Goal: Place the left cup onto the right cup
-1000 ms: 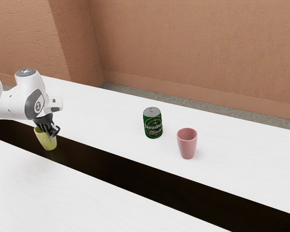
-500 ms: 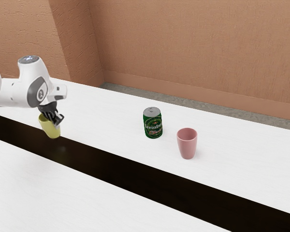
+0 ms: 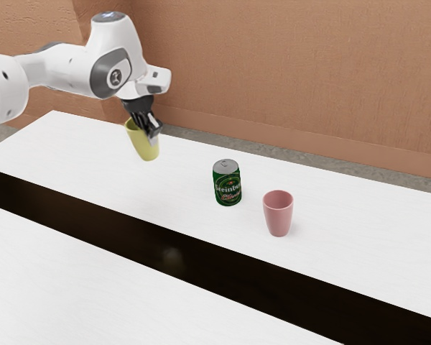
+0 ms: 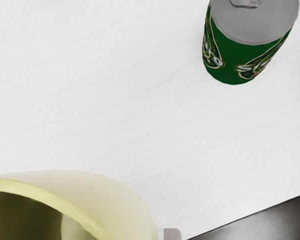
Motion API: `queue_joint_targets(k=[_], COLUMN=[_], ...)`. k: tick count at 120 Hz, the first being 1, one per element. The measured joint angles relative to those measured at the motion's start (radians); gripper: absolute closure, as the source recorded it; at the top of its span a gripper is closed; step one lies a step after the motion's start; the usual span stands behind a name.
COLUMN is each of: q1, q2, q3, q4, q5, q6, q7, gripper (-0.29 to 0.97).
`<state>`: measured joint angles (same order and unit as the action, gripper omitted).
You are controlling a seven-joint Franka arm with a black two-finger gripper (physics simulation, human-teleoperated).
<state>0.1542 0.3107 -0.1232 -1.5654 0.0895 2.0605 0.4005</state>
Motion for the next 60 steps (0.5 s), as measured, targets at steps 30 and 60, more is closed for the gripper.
queue_joint_targets(k=[30,60], q1=[-0.017,-0.18], q2=[0.063,0.301], q3=[-0.211,-0.293], q4=[0.171,0.516], q5=[0.076,0.173], q6=[-0.125,-0.259], q7=[-0.115,-0.233], gripper=[0.78,0.78])
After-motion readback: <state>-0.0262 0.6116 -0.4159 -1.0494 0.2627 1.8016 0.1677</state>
